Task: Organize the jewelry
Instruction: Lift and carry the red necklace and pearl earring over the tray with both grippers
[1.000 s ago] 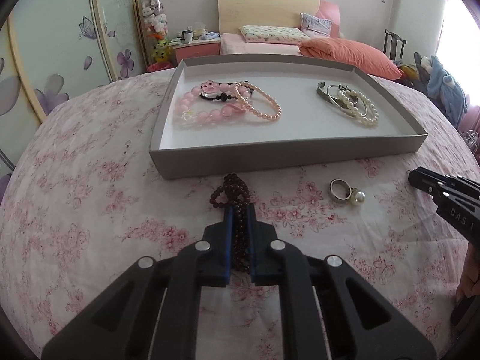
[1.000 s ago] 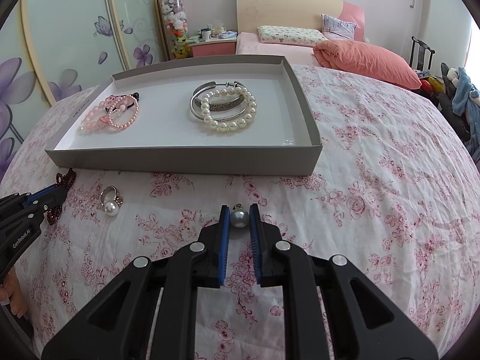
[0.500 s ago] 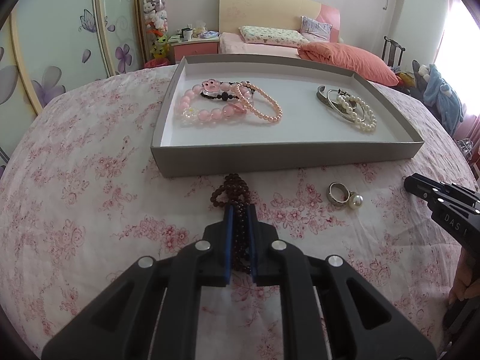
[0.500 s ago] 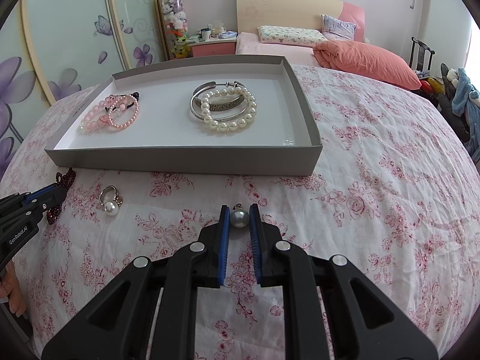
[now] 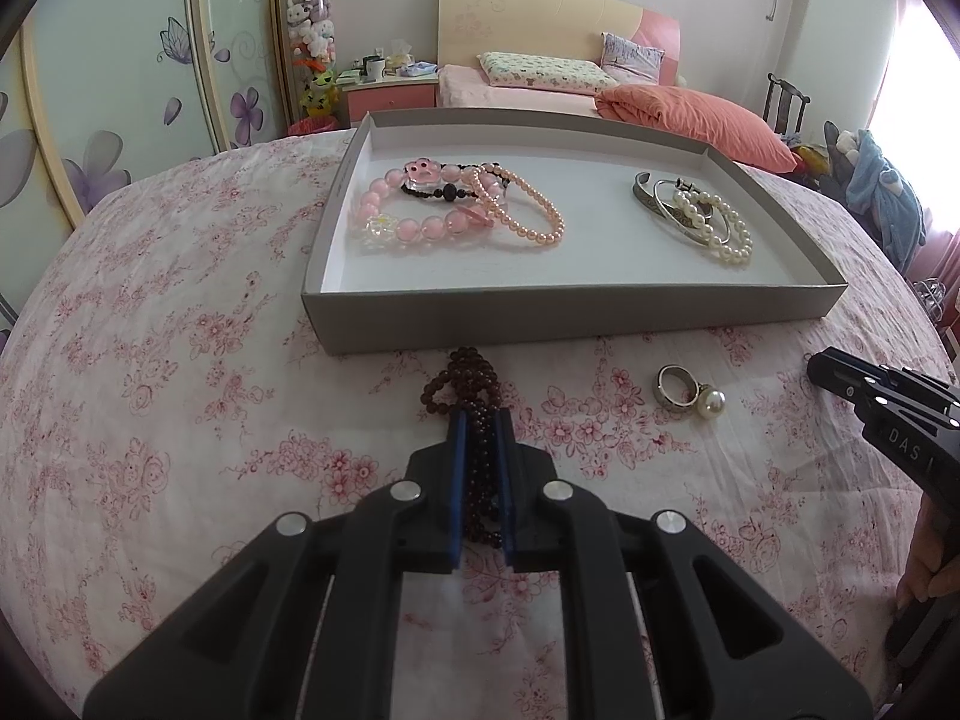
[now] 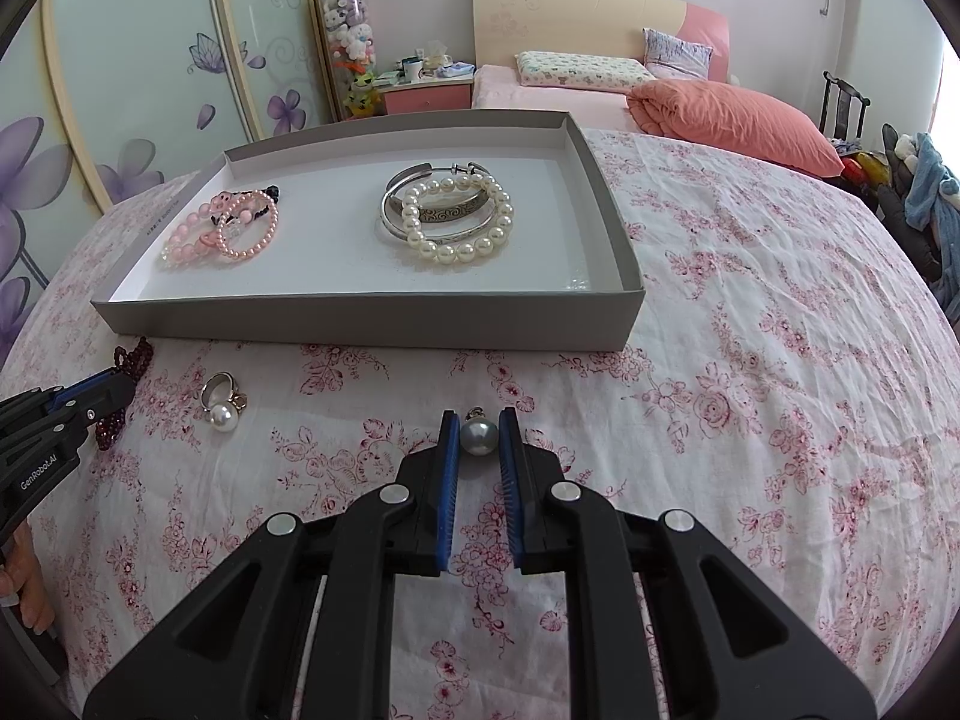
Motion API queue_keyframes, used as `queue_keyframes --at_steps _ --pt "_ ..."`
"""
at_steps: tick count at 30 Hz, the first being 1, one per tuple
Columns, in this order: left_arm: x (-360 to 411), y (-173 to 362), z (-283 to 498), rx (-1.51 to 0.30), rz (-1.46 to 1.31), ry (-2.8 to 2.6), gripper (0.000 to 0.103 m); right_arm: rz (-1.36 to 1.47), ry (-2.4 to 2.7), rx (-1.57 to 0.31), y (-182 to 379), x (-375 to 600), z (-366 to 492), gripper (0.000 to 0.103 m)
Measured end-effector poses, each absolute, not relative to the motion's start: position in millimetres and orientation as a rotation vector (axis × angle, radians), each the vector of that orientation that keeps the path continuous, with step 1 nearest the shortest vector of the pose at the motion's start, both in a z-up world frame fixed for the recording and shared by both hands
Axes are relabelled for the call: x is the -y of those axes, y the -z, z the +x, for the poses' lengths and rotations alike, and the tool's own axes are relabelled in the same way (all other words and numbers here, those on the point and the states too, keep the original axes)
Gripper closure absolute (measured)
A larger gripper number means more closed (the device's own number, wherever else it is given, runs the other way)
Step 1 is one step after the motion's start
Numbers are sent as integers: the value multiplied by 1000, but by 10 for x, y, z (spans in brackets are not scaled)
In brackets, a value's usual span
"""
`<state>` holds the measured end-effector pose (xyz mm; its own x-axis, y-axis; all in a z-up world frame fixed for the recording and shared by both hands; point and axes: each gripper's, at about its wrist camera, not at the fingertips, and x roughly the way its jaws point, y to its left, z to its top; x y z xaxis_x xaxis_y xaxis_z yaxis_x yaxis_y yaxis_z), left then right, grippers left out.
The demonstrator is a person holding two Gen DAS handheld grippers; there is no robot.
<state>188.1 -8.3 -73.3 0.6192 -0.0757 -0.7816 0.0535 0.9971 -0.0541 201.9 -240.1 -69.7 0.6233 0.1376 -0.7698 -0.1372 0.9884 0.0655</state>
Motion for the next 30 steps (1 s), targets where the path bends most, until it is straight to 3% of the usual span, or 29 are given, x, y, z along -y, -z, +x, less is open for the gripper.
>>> queue_keyframes --at_steps 20,30 --pt "60 724 1875 -896 -39 87 93 -3 -165 -879 690 2404 2017 89" --pt "-83 442 1763 -817 -94 111 94 16 -199 -739 329 2395 1805 89"
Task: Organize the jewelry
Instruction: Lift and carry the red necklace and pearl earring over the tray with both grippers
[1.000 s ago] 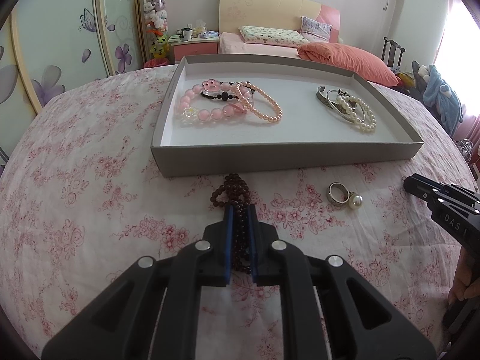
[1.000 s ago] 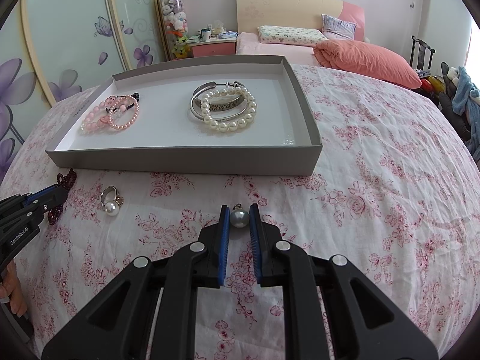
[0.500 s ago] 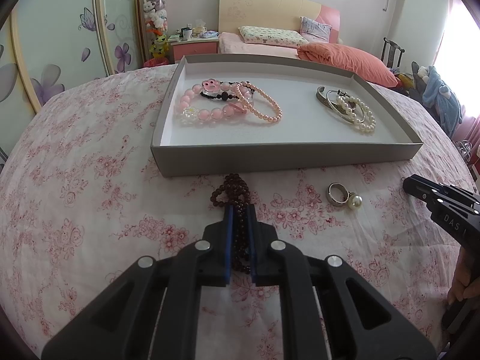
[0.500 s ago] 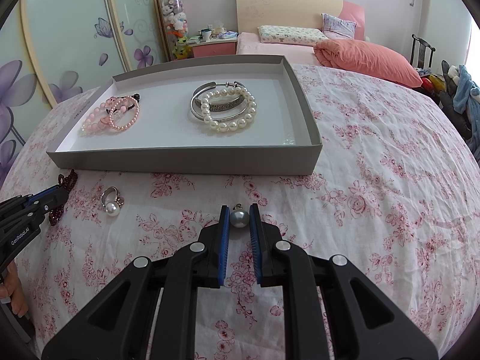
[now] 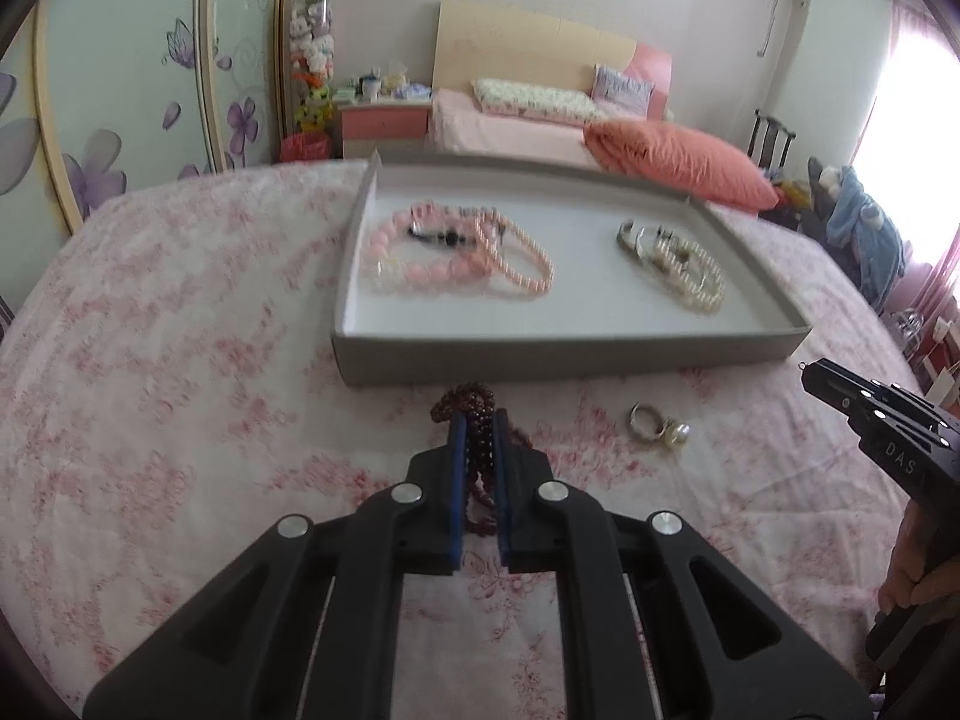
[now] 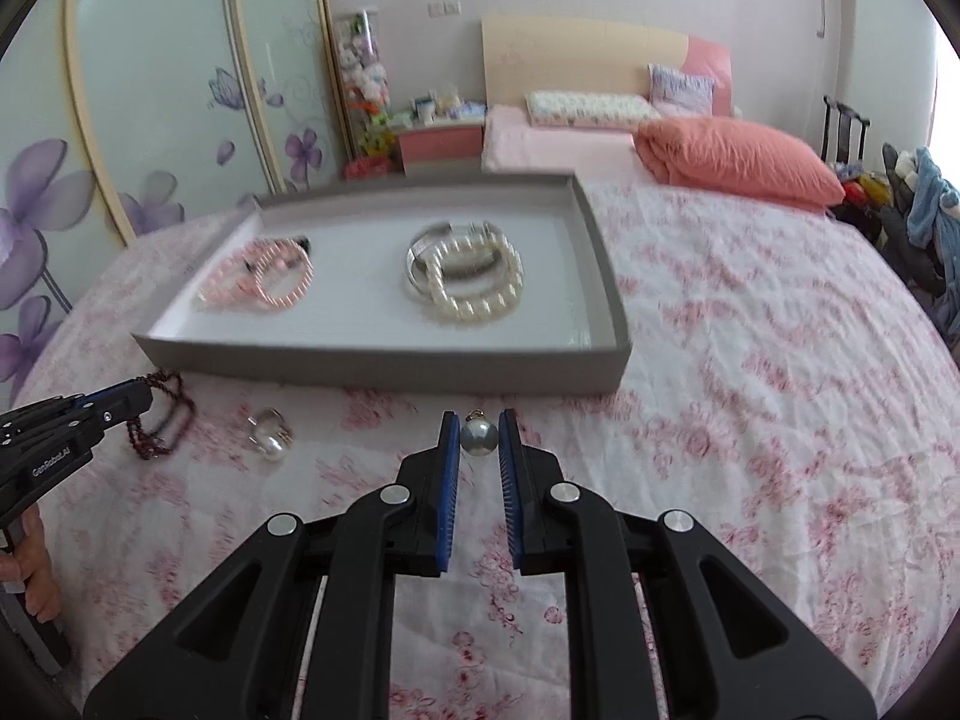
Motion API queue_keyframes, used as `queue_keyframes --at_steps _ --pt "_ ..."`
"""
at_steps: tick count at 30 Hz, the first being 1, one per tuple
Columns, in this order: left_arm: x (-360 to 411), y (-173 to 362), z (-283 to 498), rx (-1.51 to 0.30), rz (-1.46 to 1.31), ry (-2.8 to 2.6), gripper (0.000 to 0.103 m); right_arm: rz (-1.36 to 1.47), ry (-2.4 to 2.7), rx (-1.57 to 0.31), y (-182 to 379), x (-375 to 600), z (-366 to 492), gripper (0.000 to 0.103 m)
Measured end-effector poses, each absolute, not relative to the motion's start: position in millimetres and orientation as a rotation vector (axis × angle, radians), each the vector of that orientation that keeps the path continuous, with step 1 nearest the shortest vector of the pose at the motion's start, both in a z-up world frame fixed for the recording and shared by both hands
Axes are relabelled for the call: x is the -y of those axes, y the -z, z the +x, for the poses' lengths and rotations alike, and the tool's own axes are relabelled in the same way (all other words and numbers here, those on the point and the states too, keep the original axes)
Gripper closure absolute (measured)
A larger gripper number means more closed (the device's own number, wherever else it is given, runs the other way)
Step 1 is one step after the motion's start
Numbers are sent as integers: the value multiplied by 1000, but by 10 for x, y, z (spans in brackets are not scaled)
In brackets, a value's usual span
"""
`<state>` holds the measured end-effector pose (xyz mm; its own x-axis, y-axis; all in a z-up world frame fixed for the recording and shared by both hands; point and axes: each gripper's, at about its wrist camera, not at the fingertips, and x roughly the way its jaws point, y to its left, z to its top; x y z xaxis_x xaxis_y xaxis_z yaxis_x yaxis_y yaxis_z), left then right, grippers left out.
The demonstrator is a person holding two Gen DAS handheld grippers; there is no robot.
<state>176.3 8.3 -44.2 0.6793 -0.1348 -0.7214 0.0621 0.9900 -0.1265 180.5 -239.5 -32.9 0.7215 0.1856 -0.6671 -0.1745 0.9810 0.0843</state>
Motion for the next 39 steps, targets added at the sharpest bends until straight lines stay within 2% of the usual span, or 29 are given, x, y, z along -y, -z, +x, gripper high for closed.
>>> queue_keyframes --at_steps 23,39 --pt "-103 -472 1612 -575 -125 138 94 33 -284 -403 -475 2224 1577 89" --pt "61 -564 2015 -560 -131 164 94 48 -260 -327 -581 2182 1976 89"
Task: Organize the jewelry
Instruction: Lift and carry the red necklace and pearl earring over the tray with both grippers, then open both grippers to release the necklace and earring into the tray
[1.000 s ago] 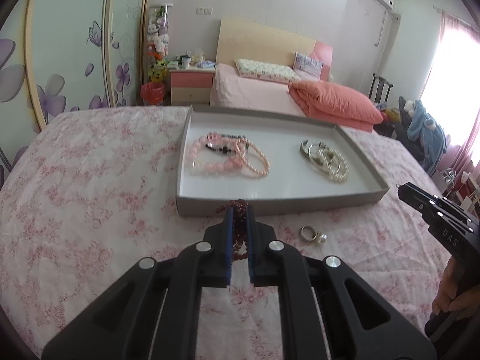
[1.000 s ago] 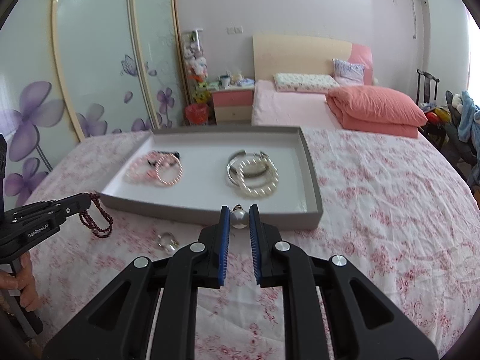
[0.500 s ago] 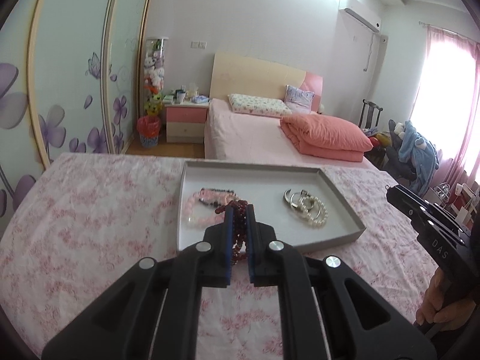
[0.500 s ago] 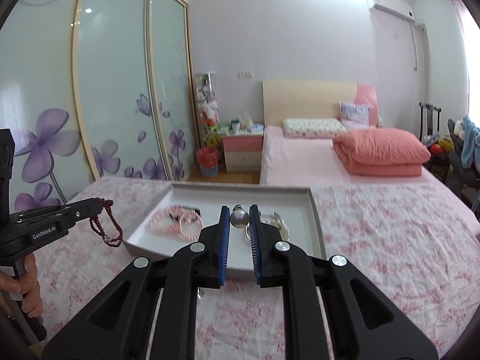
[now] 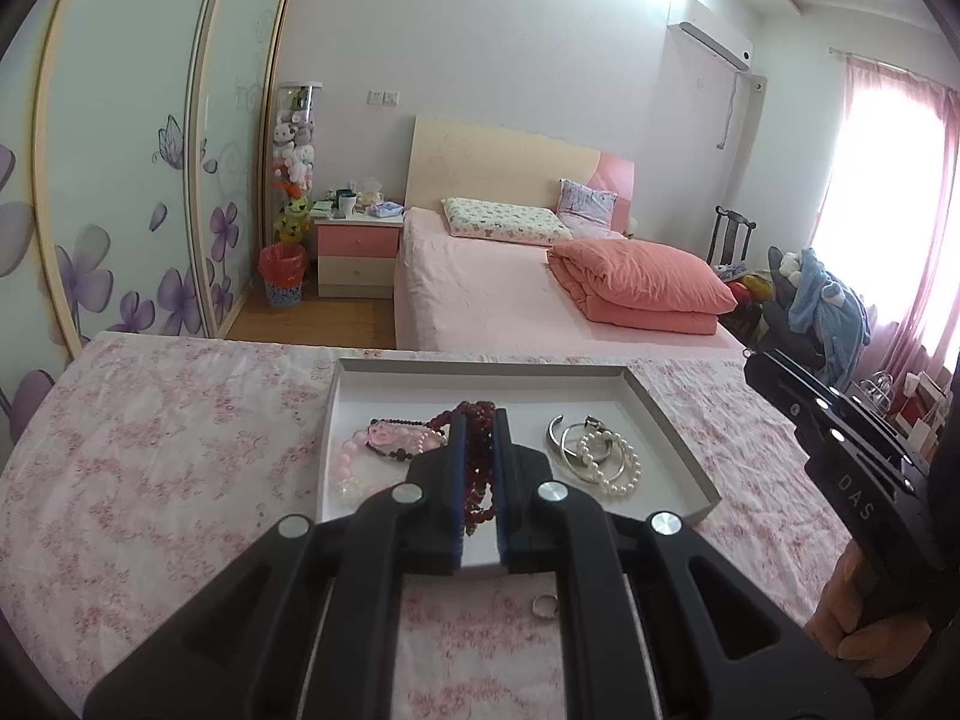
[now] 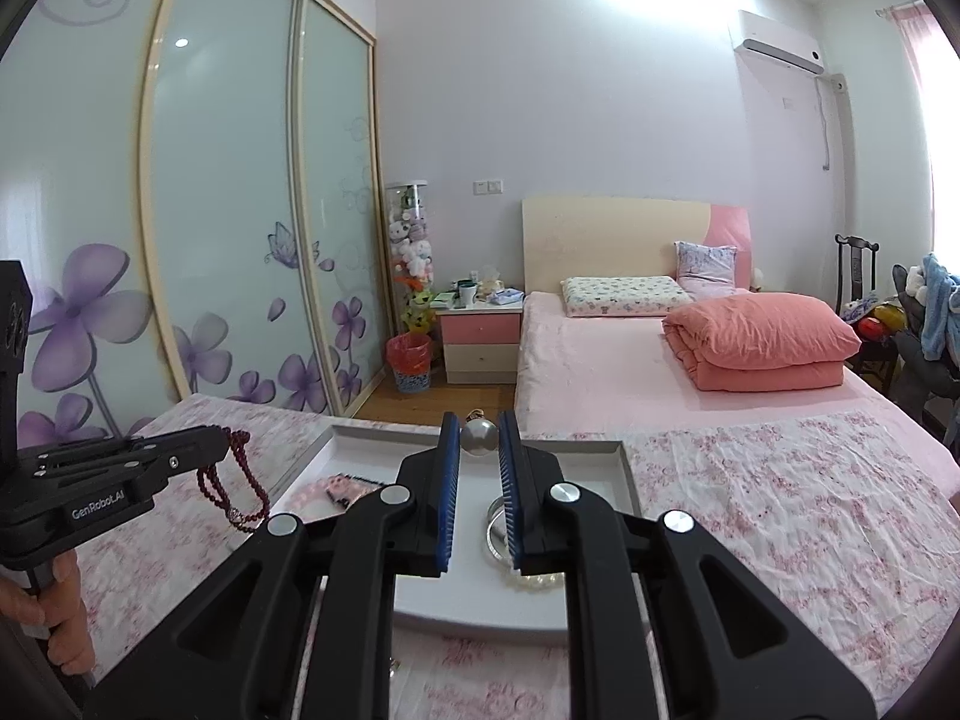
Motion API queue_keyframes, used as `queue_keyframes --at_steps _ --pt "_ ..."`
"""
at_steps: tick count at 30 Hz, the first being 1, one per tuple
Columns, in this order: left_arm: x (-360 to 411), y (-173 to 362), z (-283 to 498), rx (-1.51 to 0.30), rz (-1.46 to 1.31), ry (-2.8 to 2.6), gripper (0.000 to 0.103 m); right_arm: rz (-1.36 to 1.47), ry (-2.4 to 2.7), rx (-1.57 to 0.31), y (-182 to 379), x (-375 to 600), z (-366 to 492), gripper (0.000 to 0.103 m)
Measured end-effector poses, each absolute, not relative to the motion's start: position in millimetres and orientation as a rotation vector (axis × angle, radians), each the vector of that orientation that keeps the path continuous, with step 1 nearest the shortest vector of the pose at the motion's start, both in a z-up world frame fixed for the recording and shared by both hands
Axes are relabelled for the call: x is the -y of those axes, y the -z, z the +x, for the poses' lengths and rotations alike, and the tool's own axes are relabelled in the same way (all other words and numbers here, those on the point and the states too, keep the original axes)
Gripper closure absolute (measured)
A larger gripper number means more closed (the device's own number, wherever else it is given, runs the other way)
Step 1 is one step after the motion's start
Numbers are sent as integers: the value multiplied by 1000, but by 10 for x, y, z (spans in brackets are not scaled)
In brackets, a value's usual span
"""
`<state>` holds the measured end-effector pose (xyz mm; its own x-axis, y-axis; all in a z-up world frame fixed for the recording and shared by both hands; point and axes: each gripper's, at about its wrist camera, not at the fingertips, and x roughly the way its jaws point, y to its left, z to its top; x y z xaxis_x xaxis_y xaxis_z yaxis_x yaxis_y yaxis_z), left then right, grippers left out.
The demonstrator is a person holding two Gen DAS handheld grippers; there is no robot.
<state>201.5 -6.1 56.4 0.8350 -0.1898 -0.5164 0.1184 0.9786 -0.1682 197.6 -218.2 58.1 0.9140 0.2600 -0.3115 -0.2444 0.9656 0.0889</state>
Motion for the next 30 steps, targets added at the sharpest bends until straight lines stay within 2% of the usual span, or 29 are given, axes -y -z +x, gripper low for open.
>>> queue_keyframes --at_steps 15,30 --pt "149 -215 2655 -645 -138 167 94 89 -259 -470 -165 2176 2598 89" --pt "177 62 3035 -708 -155 162 92 106 -268 -574 83 2142 2861 88"
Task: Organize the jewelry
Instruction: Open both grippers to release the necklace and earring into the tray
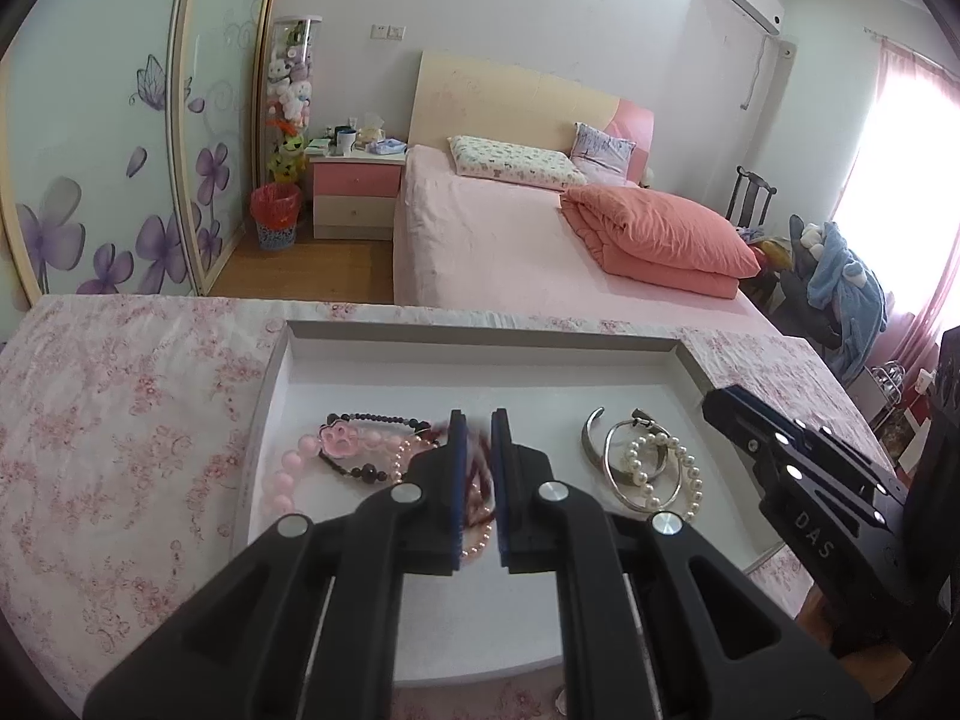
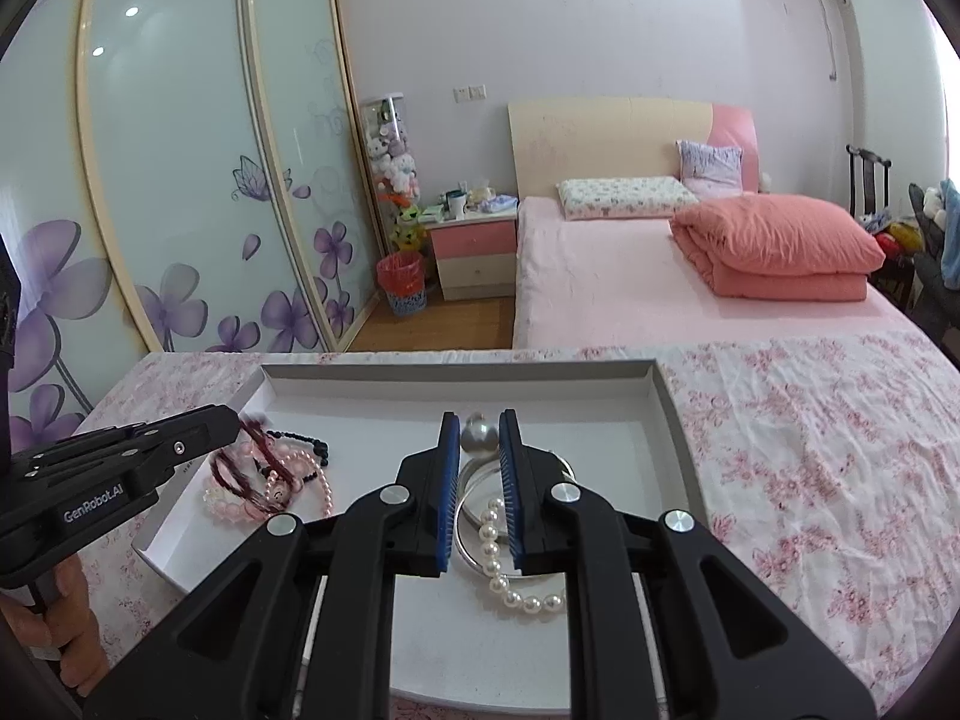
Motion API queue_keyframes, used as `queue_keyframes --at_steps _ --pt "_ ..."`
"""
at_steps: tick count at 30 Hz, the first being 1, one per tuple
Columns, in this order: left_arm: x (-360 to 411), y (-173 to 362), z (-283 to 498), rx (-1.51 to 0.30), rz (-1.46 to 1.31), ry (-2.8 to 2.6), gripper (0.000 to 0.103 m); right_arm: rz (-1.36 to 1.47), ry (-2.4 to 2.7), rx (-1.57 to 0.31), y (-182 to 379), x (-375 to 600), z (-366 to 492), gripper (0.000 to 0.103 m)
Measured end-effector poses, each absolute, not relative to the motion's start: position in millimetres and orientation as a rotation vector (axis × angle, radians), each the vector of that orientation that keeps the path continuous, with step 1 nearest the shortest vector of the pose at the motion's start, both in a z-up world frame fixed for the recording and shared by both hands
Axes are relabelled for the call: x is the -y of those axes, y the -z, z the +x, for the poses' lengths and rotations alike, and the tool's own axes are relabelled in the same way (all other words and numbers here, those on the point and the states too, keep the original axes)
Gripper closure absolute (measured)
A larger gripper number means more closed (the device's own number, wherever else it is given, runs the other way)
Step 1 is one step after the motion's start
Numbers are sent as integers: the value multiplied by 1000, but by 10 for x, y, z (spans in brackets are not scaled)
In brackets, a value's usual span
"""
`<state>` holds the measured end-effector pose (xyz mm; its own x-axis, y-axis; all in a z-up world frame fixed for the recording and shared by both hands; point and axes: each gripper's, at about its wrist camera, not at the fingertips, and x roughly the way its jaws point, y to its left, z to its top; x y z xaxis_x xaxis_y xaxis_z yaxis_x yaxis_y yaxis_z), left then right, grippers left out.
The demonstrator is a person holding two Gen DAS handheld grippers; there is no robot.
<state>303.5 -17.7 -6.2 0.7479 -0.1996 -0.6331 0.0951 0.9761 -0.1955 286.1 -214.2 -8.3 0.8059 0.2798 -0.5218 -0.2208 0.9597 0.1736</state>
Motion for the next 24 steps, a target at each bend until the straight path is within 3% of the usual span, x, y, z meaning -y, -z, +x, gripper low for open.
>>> queue_keyframes --at_steps 7,11,24 --pt "94 121 3075 -730 -178 153 88 120 -249 -595 134 2248 2844 88" --pt "66 122 3026 -731 -175 144 86 127 -240 -597 143 2296 2830 79" --pt "-82 145 2638 -730 -140 121 80 62 -337 -690 310 2169 2347 79"
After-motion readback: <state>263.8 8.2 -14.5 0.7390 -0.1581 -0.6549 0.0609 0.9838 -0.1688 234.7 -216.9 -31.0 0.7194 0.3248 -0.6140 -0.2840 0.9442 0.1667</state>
